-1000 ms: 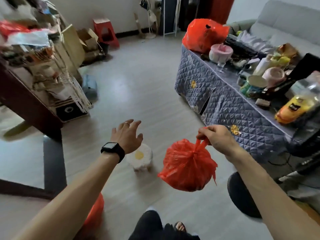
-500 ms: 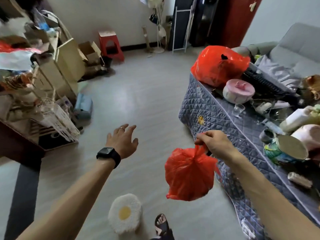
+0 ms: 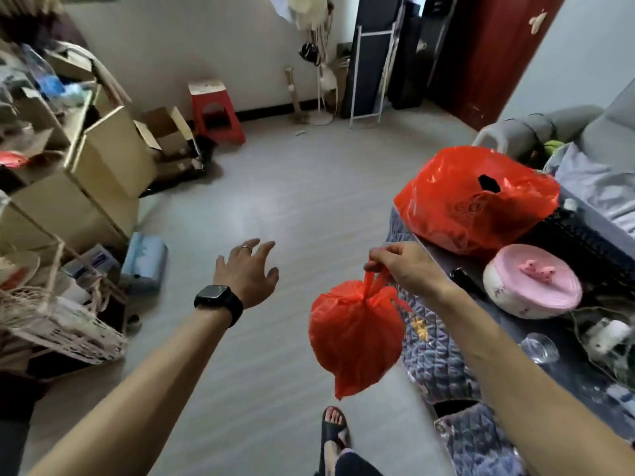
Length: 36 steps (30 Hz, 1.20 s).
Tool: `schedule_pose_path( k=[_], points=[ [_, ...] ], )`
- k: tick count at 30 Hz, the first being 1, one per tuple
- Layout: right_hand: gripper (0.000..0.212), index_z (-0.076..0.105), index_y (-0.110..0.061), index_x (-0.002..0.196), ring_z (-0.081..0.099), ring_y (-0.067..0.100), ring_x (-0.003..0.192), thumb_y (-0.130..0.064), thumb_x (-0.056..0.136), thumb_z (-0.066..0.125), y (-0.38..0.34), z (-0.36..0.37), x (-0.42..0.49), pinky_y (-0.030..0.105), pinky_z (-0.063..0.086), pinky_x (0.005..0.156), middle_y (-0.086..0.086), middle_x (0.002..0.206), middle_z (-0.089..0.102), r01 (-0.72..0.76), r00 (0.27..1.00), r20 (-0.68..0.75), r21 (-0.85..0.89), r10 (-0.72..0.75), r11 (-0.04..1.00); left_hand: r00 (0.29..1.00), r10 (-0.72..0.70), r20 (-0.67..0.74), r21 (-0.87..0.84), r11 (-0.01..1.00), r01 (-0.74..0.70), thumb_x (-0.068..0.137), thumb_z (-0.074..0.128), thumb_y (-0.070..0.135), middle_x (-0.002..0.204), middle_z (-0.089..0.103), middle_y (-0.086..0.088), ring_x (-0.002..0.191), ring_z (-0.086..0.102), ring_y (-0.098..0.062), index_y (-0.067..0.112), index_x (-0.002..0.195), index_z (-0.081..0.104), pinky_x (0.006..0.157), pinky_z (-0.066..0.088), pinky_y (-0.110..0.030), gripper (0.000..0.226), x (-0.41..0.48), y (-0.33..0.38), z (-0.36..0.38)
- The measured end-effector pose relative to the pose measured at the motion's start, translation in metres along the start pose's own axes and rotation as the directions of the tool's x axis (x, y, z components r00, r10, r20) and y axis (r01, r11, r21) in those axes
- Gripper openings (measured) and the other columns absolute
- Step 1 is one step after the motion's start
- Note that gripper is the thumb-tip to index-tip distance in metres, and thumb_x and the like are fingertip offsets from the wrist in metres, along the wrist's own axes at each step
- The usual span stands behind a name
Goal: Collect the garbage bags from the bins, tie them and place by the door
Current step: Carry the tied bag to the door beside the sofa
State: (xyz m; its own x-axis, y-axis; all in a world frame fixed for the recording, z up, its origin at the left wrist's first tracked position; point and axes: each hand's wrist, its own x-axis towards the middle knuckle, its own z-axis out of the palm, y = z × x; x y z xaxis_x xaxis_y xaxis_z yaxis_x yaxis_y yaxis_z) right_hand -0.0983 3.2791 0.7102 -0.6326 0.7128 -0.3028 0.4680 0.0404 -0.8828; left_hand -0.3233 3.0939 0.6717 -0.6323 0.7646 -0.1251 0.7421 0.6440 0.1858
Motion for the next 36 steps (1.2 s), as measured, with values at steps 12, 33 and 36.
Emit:
schedule_pose_path(
  k=[12,33,36],
  points=[
    [0.026,0.075,-0.008,0.087,0.066,-0.005,0.059,-0.029,0.093,0.06,-0.099,-0.066,0.346,0.024,0.045,0.065,-0.005,0.077,0.078,-0.008,0.997,-0.073,-0.005,0.007,1.0,0.999,0.029,0.02,0.014,0.999,-0.029,0.094,0.049,0.045,0.158,0.031,-0.003,0.143,0.031,-0.026,0.035,0.149,0.03,0.113,0.028,-0.051,0.059,0.364,0.008,-0.057],
    [0.027,0.076,-0.002,0.079,0.072,0.016,0.081,-0.021,0.091,0.062,-0.157,-0.328,0.828,0.037,0.055,0.085,0.006,0.08,0.078,-0.123,0.856,-0.467,0.231,0.221,0.965,0.77,0.633,0.076,0.084,0.766,-0.638,0.093,0.047,0.049,0.154,0.038,-0.005,0.139,0.037,-0.03,0.034,0.148,0.031,0.109,0.033,-0.053,0.059,1.033,0.303,-0.1],
    [0.027,0.076,0.001,0.082,0.067,0.011,0.071,-0.019,0.092,0.061,-0.165,-0.379,0.887,0.027,0.053,0.075,0.009,0.083,0.078,-0.139,0.831,-0.502,0.229,0.239,0.963,0.745,0.661,0.089,0.079,0.741,-0.667,0.094,0.047,0.048,0.154,0.036,-0.005,0.14,0.034,-0.029,0.033,0.149,0.03,0.111,0.031,-0.052,0.059,1.103,0.353,-0.106]
  ],
)
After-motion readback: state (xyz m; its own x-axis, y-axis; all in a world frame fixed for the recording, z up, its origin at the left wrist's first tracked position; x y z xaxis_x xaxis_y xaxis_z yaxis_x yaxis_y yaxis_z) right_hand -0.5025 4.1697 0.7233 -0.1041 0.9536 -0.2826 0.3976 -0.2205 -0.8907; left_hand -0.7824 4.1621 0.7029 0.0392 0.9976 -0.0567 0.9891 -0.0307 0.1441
